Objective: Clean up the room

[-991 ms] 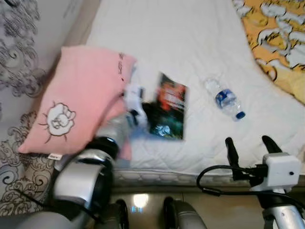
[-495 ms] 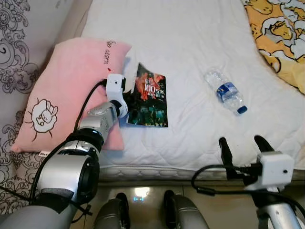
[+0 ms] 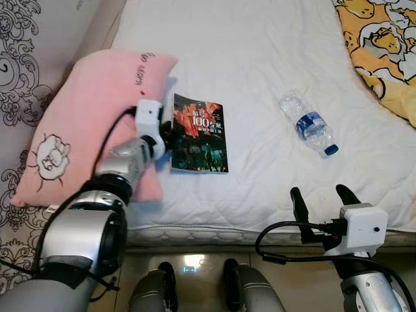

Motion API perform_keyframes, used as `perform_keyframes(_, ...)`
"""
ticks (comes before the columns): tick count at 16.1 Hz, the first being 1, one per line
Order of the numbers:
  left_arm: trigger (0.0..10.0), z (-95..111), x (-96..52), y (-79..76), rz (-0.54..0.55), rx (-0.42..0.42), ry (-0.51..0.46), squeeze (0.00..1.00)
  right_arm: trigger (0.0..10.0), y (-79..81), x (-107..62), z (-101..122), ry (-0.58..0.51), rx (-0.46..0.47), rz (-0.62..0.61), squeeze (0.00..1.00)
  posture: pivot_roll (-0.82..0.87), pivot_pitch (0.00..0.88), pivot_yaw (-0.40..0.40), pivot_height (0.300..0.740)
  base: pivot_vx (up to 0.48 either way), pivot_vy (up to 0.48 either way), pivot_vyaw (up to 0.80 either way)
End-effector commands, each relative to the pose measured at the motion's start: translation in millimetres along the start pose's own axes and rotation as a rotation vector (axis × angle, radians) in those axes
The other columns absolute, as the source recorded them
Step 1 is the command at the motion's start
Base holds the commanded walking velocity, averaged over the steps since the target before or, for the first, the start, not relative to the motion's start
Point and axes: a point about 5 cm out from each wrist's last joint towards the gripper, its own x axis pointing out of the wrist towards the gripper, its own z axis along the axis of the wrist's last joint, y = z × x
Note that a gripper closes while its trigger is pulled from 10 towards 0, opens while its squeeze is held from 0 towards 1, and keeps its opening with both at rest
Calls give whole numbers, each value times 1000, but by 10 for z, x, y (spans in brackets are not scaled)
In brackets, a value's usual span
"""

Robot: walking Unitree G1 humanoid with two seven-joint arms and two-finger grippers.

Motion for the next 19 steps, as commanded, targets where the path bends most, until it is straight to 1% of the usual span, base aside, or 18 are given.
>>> perform_keyframes(1, 10000, 10, -59, 103, 14, 10, -9, 1000, 10000, -19, -35, -44, 18, 16, -10, 349, -183, 284, -36, 740, 0, 0, 0)
perform_keyframes(4, 10000, 132, -71, 56, -35, 63, -37, 1000, 10000, -25, -30, -67, 22, 18, -10, 353, -178, 283, -30, 740, 0, 0, 0)
perform_keyframes(5, 10000, 215, -85, 0, -55, 82, -66, 1000, 10000, -26, -27, -93, 27, 17, -9, 353, -168, 272, -28, 740, 0, 0, 0)
perform_keyframes(7, 10000, 324, -117, -179, -108, 82, -114, 1000, 10000, -22, 14, -139, 29, 19, -6, 349, -145, 236, -19, 740, 0, 0, 0)
perform_keyframes(8, 10000, 361, -163, -354, -157, 76, -136, 1000, 10000, -9, 73, -160, 20, 29, -3, 353, -126, 202, -14, 740, 0, 0, 0)
perform_keyframes(10, 10000, 317, -312, -753, -281, 28, -146, 1000, 10000, 54, 289, -172, -18, 116, 15, 353, -87, 125, -3, 740, 0, 0, 0)
perform_keyframes(11, 10000, 305, -361, -835, -301, 20, -156, 1000, 10000, 82, 381, -182, -32, 117, 26, 349, -72, 92, 2, 740, 0, 0, 0)
perform_keyframes(12, 10000, 350, -426, -870, -311, 14, -201, 1000, 10000, 108, 503, -204, -45, 117, 37, 349, -40, 17, 7, 740, 0, 0, 0)
perform_keyframes(13, 10000, 426, -540, -870, -308, 29, -262, 1000, 10000, 129, 616, -203, -65, 119, 47, 353, -17, 0, 9, 740, 0, 0, 0)
perform_keyframes(14, 10000, 490, -645, -844, -296, 55, -313, 1000, 10000, 139, 694, -203, -79, 121, 52, 353, 1, 0, 8, 740, 0, 0, 0)
perform_keyframes(15, 10000, 539, -780, -820, -288, 73, -356, 1000, 10000, 147, 758, -210, -88, 124, 58, 353, 26, 0, 5, 740, 0, 0, 0)
perform_keyframes(16, 10000, 553, -839, -815, -289, 68, -370, 1000, 10000, 151, 780, -213, -92, 126, 61, 353, 26, 0, 5, 740, 0, 0, 0)
perform_keyframes(17, 10000, 496, -945, -740, -240, 126, -390, 847, 10000, 168, 833, -241, -92, 130, 69, 353, 53, 0, 2, 740, 0, 0, 0)
perform_keyframes(18, 10000, 394, -997, -628, -156, 148, -391, 0, 10000, 181, 867, -258, -94, 134, 70, 357, 59, 0, -2, 740, 0, 0, 0)
perform_keyframes(19, 10000, 309, -1008, -560, -110, 143, -390, 0, 10000, 192, 890, -259, -100, 138, 70, 353, 61, 0, -10, 740, 0, 0, 0)
